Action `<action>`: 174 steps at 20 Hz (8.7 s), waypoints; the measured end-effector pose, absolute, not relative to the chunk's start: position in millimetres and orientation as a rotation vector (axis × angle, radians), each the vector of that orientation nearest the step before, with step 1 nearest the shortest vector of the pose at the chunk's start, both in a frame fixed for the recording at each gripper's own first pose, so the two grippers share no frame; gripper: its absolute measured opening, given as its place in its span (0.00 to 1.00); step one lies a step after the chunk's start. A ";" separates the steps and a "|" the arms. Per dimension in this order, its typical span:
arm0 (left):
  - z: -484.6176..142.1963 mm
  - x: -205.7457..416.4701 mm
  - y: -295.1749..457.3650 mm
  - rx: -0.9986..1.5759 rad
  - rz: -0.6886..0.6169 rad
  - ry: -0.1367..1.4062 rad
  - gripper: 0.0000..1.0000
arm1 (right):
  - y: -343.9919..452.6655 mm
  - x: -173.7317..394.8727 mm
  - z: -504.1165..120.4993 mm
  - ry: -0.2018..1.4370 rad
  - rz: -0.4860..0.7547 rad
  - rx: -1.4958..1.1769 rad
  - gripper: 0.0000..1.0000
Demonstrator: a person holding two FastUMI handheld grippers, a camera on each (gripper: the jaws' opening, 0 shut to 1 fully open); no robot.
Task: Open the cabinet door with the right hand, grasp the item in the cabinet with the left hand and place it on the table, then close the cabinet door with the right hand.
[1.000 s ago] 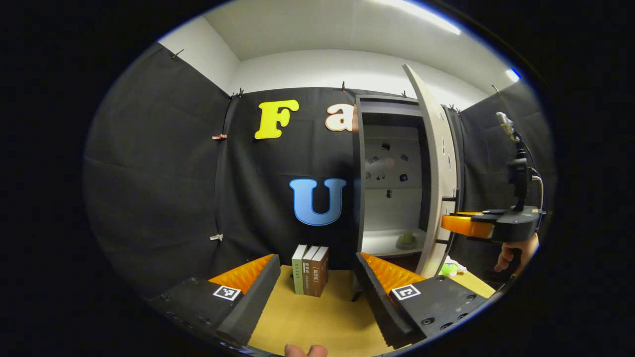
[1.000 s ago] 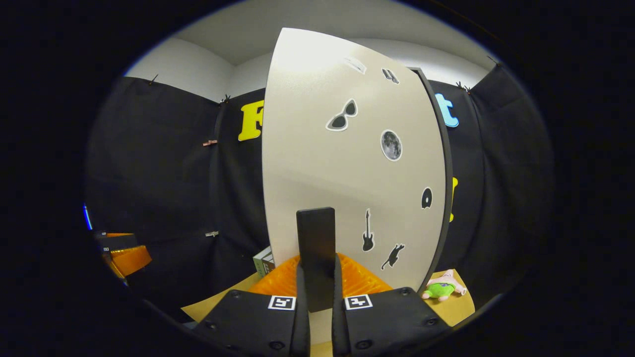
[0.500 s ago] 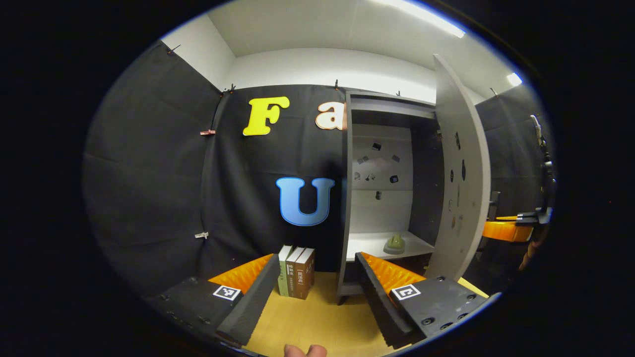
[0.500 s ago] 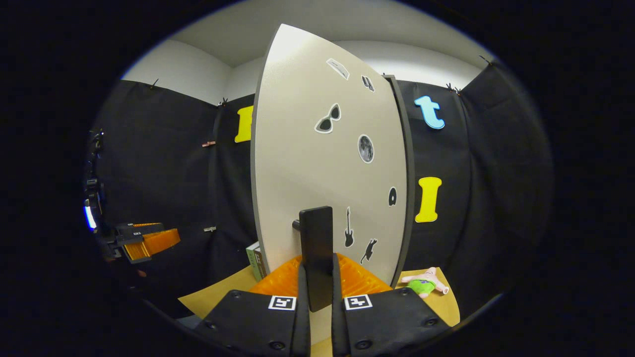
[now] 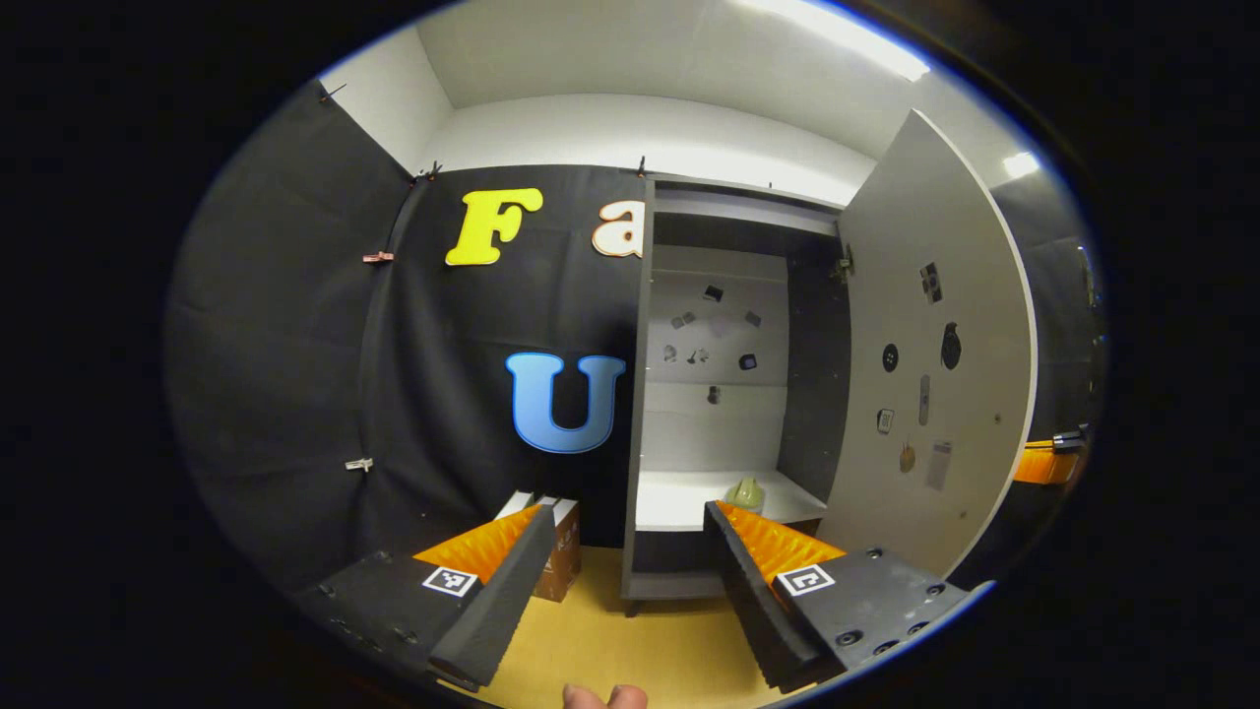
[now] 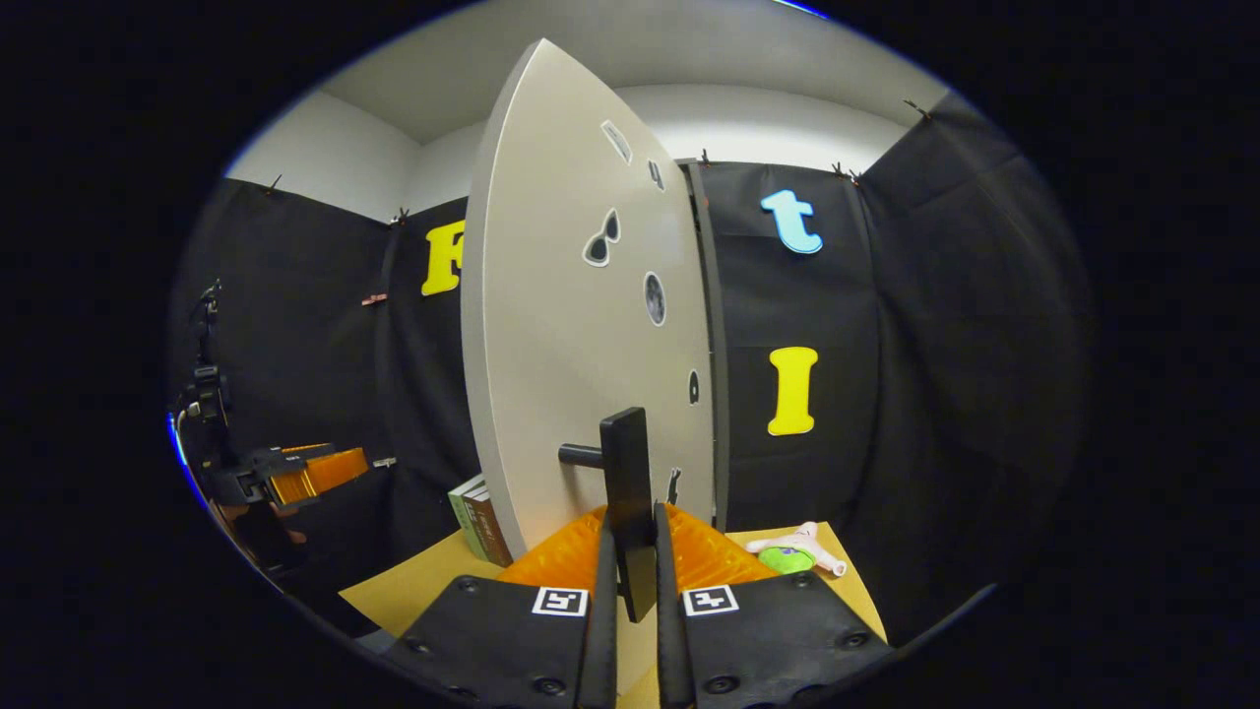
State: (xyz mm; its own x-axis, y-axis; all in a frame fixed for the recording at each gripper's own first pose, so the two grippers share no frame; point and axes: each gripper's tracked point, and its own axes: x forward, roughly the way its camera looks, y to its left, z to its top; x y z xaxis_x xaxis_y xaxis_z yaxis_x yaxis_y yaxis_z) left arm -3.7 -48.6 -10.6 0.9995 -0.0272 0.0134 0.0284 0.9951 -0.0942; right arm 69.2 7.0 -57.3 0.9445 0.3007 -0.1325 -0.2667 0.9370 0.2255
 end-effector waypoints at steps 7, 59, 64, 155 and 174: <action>-9.1 12.9 -82.9 -0.089 -0.060 0.004 0.94 | -47.0 74.2 -59.6 0.148 0.177 0.212 0.16; -131.3 345.9 -256.7 0.052 -0.218 0.496 0.21 | -191.2 161.1 -158.5 0.193 0.116 0.100 0.98; -117.5 282.7 -229.8 -0.005 -0.202 0.475 0.20 | -185.5 161.8 -146.9 0.168 0.075 0.123 0.98; -14.6 -7.8 15.6 -0.053 -0.046 0.042 0.93 | -104.1 81.1 -68.3 0.112 -0.148 0.093 0.95; -26.1 -17.4 35.9 -0.063 -0.051 0.074 0.94 | 33.9 86.9 -67.0 0.127 0.070 0.126 0.96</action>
